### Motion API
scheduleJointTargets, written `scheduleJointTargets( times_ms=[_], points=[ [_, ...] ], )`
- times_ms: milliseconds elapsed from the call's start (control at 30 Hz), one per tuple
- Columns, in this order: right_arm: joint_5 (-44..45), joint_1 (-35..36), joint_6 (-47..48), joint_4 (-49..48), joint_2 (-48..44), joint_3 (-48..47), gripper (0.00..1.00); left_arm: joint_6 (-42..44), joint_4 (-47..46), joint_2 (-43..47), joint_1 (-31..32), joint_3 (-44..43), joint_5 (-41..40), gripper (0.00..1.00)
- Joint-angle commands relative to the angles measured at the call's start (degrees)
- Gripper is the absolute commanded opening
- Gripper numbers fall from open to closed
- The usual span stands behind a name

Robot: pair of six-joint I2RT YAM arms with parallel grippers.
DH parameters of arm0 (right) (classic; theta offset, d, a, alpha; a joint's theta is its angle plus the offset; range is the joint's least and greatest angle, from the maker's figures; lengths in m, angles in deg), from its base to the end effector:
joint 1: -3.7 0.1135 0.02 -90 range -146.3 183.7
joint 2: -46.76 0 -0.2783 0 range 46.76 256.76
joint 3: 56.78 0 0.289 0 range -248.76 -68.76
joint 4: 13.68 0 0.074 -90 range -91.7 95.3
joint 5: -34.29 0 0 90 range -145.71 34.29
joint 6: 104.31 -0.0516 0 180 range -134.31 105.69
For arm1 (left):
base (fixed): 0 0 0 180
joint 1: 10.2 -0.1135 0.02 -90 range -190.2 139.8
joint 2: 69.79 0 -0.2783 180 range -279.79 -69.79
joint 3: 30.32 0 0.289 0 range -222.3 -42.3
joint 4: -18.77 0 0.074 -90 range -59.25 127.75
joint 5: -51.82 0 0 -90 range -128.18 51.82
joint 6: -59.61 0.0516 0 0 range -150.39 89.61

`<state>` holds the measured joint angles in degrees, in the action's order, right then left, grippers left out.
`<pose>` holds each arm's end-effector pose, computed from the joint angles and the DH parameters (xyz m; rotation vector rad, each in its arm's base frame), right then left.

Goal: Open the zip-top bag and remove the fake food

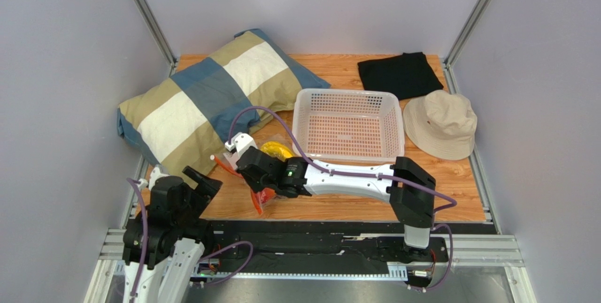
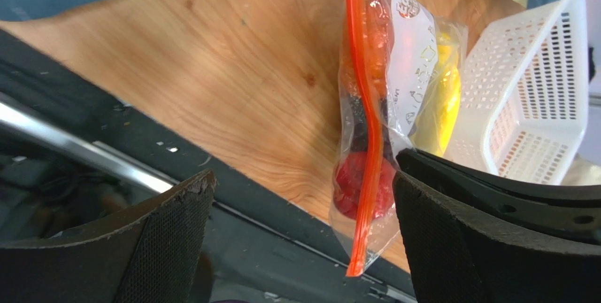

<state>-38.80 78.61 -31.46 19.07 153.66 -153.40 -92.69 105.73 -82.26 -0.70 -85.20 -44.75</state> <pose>0.1383 0.4551 0.2440 -0.9922 2.1100 0.4875 0.0512 -0.0026 0.2806 -1.1155 2.1177 -0.4764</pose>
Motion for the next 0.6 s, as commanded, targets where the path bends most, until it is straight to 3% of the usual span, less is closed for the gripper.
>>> scheduleJointTargets(
  times_ms=[0, 233, 567],
  points=[
    [-6.8, -1.3, -1.9, -4.3, -3.2, 1.6, 0.00, -2.2, -11.6, 0.4, 0.0, 6.0, 8.3, 0.99],
    [-9.3, -2.1, -3.2, -4.7, -4.1, 2.7, 0.00, -4.6, -31.8, 2.1, 0.0, 17.7, 11.3, 0.98],
    [-15.0, -3.3, -5.8, -7.0, -7.3, 6.1, 0.00, -6.2, -44.7, -6.9, 0.0, 23.6, 13.2, 0.97]
  ],
)
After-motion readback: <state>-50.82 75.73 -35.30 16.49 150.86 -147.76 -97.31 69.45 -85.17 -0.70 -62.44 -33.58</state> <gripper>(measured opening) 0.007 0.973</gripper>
